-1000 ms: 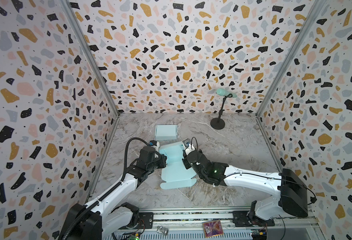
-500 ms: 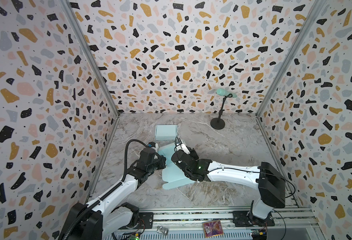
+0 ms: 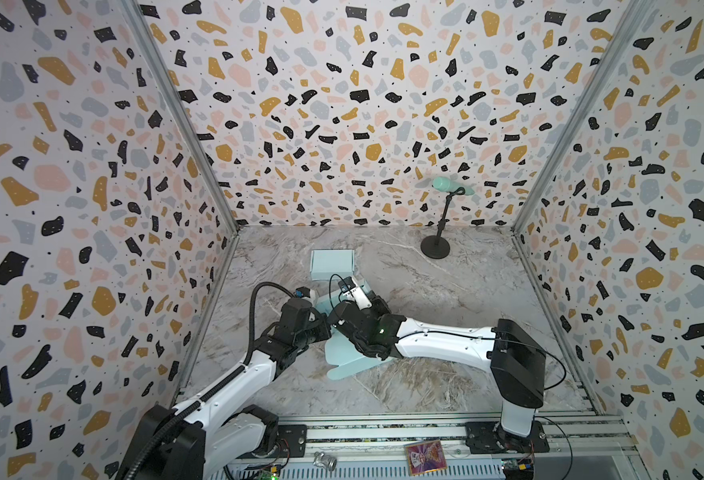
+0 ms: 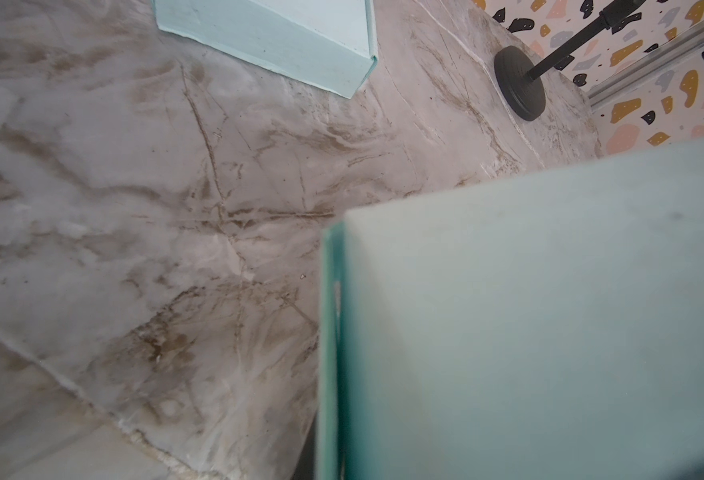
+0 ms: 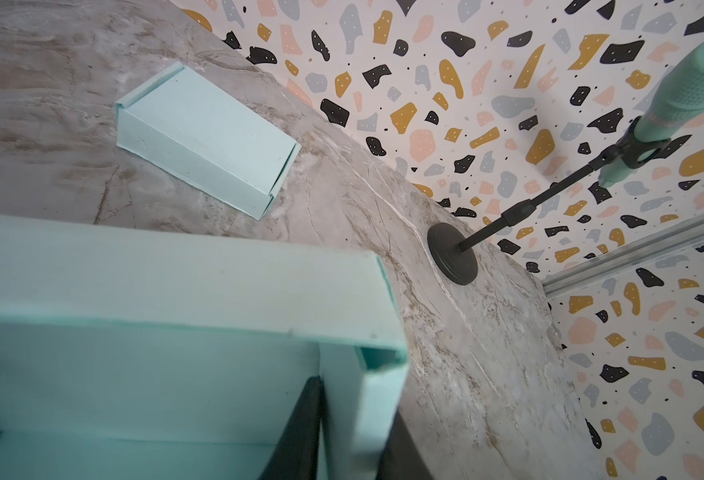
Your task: Fold the paper box
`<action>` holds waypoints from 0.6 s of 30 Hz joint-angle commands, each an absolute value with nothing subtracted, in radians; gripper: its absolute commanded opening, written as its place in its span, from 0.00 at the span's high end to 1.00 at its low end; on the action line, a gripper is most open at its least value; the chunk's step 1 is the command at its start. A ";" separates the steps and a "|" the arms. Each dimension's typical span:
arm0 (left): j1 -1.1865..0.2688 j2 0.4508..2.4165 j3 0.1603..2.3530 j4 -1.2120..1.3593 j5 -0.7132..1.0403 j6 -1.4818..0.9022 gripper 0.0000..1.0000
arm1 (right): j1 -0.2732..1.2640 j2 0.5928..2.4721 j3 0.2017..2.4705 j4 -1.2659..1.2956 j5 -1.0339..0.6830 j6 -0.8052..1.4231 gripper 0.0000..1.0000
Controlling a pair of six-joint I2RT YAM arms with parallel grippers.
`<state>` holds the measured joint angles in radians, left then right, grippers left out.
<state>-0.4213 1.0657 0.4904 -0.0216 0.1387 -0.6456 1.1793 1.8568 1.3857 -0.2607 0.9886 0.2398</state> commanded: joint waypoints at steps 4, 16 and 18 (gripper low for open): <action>-0.463 1.016 0.507 0.121 0.255 -0.621 0.93 | 1.185 1.890 1.417 -0.283 0.941 0.247 0.82; -0.480 0.968 0.470 0.135 0.242 -0.656 0.93 | 1.185 1.909 1.441 -0.276 0.952 0.238 0.90; -0.481 0.966 0.472 0.133 0.239 -0.652 0.93 | 1.192 1.898 1.438 -0.270 0.953 0.239 0.85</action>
